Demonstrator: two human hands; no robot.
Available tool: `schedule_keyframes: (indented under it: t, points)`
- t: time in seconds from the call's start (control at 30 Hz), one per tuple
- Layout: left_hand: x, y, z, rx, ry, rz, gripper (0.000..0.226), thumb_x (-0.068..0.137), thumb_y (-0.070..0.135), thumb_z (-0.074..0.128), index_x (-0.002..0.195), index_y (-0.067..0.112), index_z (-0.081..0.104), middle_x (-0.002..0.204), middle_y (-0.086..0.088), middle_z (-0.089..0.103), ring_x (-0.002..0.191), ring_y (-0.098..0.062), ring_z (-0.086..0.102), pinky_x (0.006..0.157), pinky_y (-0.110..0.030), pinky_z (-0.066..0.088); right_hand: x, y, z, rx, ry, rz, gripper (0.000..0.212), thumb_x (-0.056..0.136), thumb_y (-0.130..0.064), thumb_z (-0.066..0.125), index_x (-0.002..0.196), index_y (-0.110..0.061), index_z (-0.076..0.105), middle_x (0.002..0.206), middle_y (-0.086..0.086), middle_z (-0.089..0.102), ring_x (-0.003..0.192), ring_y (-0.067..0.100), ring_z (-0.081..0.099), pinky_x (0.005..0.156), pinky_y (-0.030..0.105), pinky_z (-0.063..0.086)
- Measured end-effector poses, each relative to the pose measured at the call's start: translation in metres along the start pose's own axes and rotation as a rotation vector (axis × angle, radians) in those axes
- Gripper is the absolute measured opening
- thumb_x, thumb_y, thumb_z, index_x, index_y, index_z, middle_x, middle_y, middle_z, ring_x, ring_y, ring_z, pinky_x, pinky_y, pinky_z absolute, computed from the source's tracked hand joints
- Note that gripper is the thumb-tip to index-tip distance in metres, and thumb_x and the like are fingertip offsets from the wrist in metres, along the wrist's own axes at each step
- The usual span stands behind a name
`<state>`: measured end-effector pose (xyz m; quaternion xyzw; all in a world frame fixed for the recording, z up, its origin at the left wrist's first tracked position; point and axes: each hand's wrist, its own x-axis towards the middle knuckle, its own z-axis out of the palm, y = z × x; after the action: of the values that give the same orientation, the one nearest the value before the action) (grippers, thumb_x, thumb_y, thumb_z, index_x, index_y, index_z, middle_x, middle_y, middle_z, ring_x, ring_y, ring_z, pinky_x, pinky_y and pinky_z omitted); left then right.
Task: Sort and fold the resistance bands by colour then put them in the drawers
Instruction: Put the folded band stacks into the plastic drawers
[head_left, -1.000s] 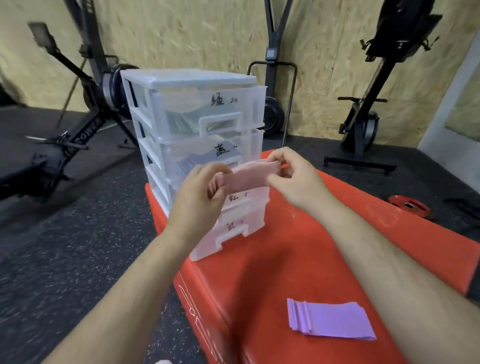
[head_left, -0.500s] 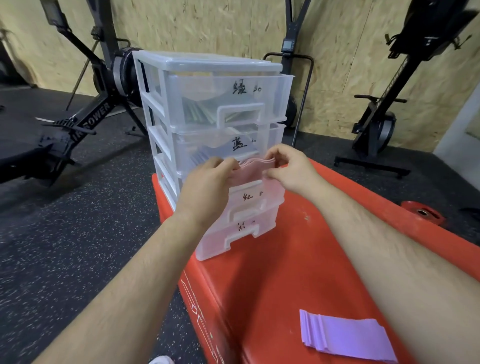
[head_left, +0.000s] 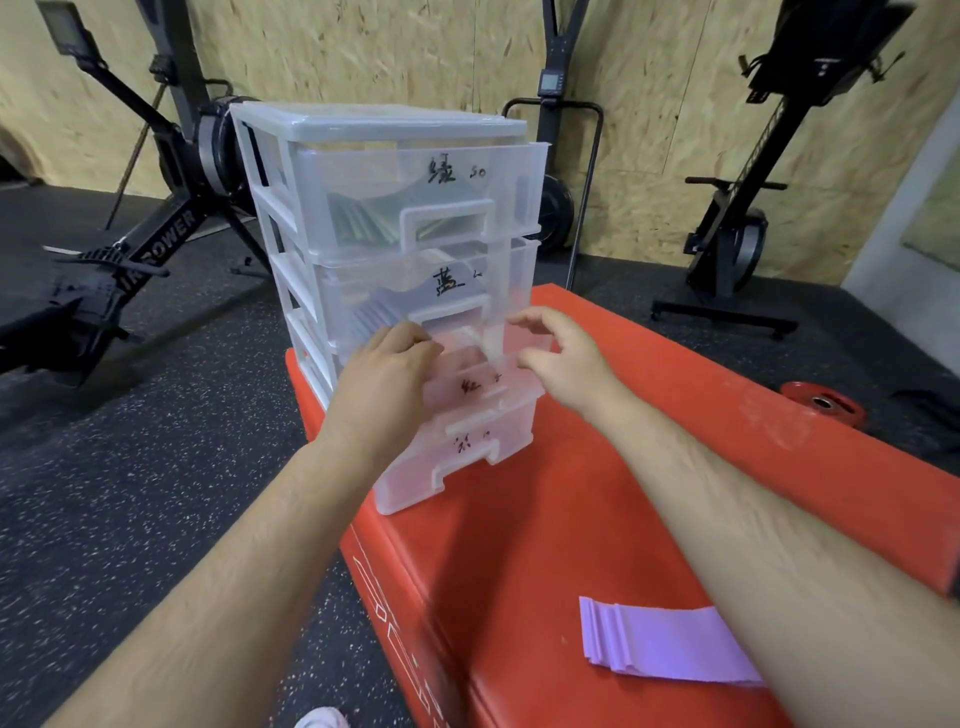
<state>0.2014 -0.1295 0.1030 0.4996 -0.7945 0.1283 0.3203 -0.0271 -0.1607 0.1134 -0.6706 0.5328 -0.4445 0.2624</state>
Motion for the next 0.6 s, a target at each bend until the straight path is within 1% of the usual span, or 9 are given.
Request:
schedule_keyframes:
  t: [0.07,0.13,0.2,0.27,0.33,0.4,0.47,0.5,0.6]
  points:
    - [-0.006,0.002,-0.003,0.045,0.036,0.015,0.036,0.079,-0.007,0.069,0.111,0.008,0.07,0.109,-0.006,0.062,0.097,-0.033,0.058,0.08,-0.042,0.049,-0.019,0.01,0.006,-0.039,0.123,-0.062,0.037,0.078,-0.004,0.063,0.11,-0.022,0.067,0.116,-0.006,0.056,0.107,0.007,0.052,0.093,0.007,0.035]
    - [-0.012,0.007,-0.008,0.083,0.078,0.04,0.03,0.081,-0.004,0.068,0.109,0.009,0.07,0.107,-0.006,0.06,0.097,-0.033,0.057,0.079,-0.042,0.047,-0.034,0.02,0.014,-0.027,0.186,-0.048,0.03,0.075,-0.007,0.059,0.101,-0.022,0.064,0.106,-0.007,0.053,0.097,0.013,0.054,0.087,0.014,0.04]
    - [-0.021,0.015,-0.009,0.127,0.076,0.103,0.022,0.08,-0.001,0.068,0.099,0.01,0.069,0.1,-0.005,0.058,0.092,-0.031,0.055,0.076,-0.042,0.046,-0.043,0.027,0.023,-0.04,0.173,-0.009,0.03,0.073,-0.01,0.053,0.098,-0.024,0.062,0.102,-0.009,0.05,0.092,0.016,0.053,0.086,0.022,0.042]
    - [-0.032,0.018,-0.004,0.172,0.019,0.157,0.016,0.078,0.003,0.069,0.092,0.011,0.067,0.096,-0.003,0.057,0.087,-0.029,0.055,0.073,-0.04,0.045,-0.049,0.028,0.03,-0.084,0.114,0.014,0.04,0.072,-0.01,0.05,0.108,-0.021,0.064,0.107,-0.006,0.051,0.093,0.016,0.052,0.089,0.026,0.044]
    - [-0.044,0.016,0.003,0.248,-0.05,0.161,0.019,0.077,0.007,0.068,0.095,0.012,0.066,0.1,-0.002,0.057,0.091,-0.027,0.056,0.074,-0.037,0.044,-0.05,0.026,0.034,-0.122,0.066,0.034,0.055,0.069,-0.015,0.048,0.122,-0.018,0.063,0.116,-0.007,0.051,0.098,0.015,0.052,0.094,0.027,0.045]
    - [-0.053,0.012,0.008,0.315,-0.095,0.156,0.037,0.072,0.006,0.061,0.109,0.011,0.064,0.109,-0.003,0.058,0.099,-0.028,0.055,0.078,-0.036,0.043,-0.045,0.024,0.037,-0.14,0.038,0.062,0.06,0.071,-0.016,0.049,0.131,-0.018,0.06,0.124,-0.006,0.051,0.105,0.015,0.053,0.1,0.03,0.045]
    - [-0.058,0.009,0.009,0.351,-0.139,0.126,0.057,0.067,0.005,0.053,0.124,0.007,0.061,0.121,-0.006,0.059,0.107,-0.03,0.057,0.084,-0.038,0.046,-0.039,0.022,0.041,-0.183,-0.023,0.088,0.066,0.074,-0.011,0.05,0.138,-0.023,0.055,0.137,-0.005,0.049,0.119,0.018,0.052,0.107,0.037,0.043]
    - [-0.058,0.006,0.01,0.362,-0.166,0.107,0.062,0.066,0.007,0.051,0.128,0.006,0.059,0.126,-0.007,0.059,0.112,-0.03,0.057,0.088,-0.039,0.047,-0.035,0.021,0.043,-0.211,-0.063,0.101,0.072,0.072,-0.012,0.048,0.142,-0.027,0.051,0.143,-0.006,0.047,0.126,0.019,0.05,0.11,0.04,0.042]
    - [-0.056,-0.003,0.016,0.356,-0.241,0.047,0.06,0.074,0.01,0.053,0.134,0.004,0.055,0.139,-0.011,0.055,0.125,-0.033,0.053,0.101,-0.044,0.044,-0.023,0.014,0.049,-0.292,-0.158,0.131,0.09,0.062,-0.019,0.041,0.15,-0.037,0.04,0.155,-0.011,0.038,0.141,0.021,0.04,0.117,0.045,0.033]
